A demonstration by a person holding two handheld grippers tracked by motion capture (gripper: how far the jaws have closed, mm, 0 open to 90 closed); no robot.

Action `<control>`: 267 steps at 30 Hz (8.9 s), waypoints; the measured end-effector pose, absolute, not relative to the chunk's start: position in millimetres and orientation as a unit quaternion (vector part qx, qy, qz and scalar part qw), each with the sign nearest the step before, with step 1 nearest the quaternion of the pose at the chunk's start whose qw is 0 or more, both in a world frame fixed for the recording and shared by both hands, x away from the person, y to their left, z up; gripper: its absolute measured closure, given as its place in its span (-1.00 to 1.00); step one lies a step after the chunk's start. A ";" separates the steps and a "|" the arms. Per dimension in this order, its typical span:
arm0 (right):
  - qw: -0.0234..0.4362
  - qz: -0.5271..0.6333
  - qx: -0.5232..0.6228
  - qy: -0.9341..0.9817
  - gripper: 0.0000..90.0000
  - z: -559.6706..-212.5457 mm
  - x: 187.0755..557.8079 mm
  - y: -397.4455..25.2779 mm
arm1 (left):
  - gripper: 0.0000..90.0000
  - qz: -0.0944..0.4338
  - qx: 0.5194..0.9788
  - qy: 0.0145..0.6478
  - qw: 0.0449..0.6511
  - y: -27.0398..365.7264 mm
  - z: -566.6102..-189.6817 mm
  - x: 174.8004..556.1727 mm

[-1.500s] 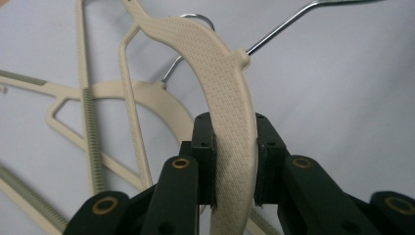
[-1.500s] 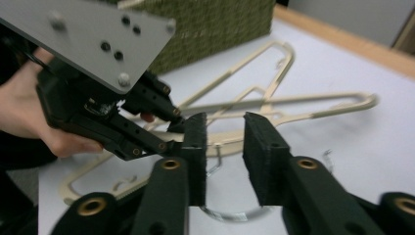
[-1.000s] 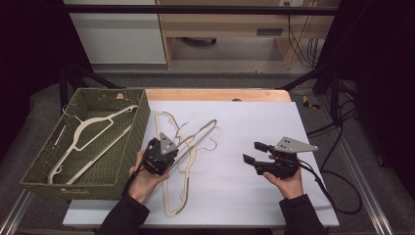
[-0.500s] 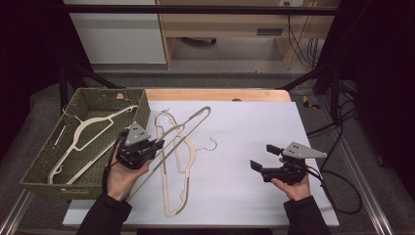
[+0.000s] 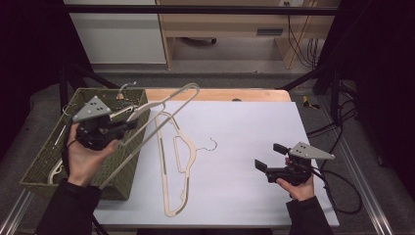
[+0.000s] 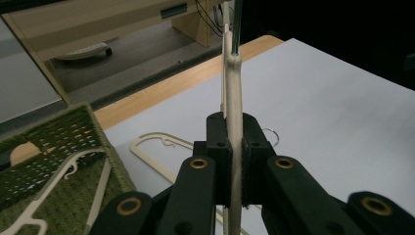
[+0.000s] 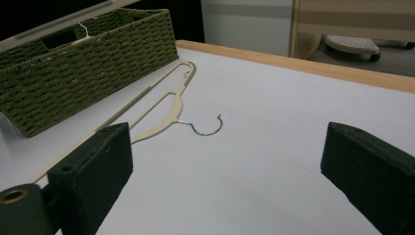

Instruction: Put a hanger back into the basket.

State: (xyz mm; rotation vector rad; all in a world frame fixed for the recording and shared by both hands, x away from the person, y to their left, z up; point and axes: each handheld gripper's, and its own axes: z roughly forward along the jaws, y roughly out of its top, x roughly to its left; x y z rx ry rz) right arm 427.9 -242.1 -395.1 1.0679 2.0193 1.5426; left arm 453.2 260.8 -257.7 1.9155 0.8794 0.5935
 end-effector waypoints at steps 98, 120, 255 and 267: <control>0.186 0.546 0.375 0.725 -0.88 -399.1 428.5 -239.5 | -0.08 0.273 0.719 0.483 0.418 370.9 -326.9 469.9; 0.187 0.556 0.372 0.719 -0.85 -396.0 425.6 -242.6 | -0.43 0.189 0.784 0.393 0.442 187.6 -385.1 468.5; 0.099 0.389 0.239 0.884 0.99 -453.6 538.7 -67.1 | 0.00 0.155 0.837 0.403 0.336 145.7 -467.6 492.3; 0.104 0.387 0.233 0.886 0.99 -450.8 535.2 -67.6 | 0.58 0.115 0.832 0.419 0.344 144.4 -469.9 494.1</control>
